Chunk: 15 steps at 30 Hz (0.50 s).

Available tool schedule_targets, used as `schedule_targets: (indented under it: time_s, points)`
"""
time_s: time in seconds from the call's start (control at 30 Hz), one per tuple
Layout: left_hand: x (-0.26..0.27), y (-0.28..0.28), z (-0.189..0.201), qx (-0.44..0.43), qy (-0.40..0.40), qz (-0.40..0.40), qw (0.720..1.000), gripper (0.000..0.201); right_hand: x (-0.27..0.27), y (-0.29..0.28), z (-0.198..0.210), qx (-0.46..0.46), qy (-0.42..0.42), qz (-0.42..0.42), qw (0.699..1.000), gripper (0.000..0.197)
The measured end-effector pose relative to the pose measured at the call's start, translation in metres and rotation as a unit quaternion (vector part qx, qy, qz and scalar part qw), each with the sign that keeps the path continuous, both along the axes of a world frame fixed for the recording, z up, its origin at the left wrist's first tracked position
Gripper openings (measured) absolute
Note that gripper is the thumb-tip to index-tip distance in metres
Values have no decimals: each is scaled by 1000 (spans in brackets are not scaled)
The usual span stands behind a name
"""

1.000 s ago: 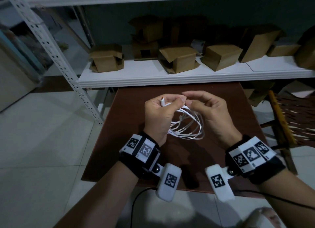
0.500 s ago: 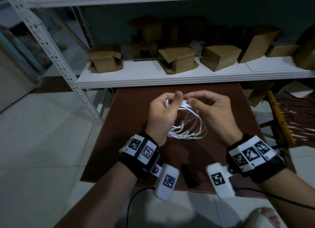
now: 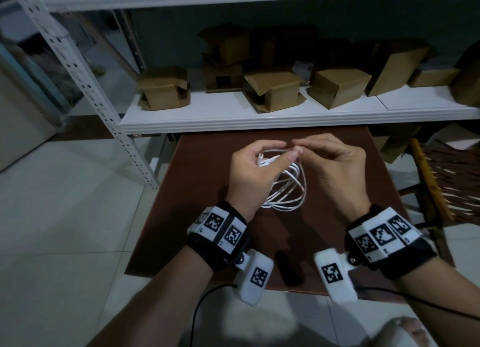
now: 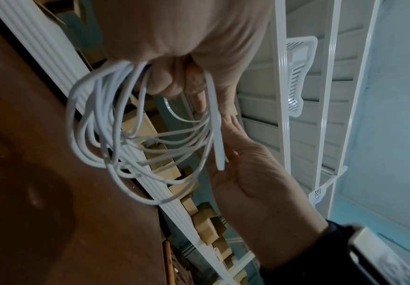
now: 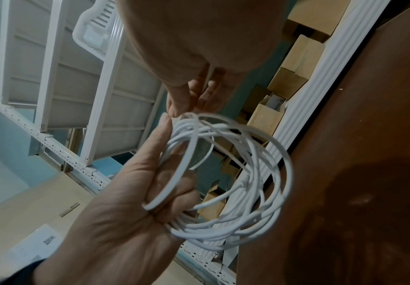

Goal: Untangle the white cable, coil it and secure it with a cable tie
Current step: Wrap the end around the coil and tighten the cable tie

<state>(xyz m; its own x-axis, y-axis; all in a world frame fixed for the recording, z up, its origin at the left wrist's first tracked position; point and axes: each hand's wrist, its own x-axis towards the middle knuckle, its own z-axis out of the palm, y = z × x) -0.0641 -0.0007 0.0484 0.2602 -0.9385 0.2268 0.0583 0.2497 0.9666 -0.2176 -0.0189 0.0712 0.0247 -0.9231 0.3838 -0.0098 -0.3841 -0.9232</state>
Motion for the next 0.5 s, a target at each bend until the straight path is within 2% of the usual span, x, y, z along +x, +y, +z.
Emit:
schedule_targets:
  time_s: [0.17,0.33,0.5]
  points:
    - [1,1,2,-9,-13,-20,1000,32,-2,0,2,3,7,-5,1000,17]
    - [-1,2,0,-4,20,-37,999,23,-3,-1,0,17,-1,-12,1000,14]
    - [0,2,-2,-3,19,-25,999,16,-2,-4,-4,4,20,-2,1000,10]
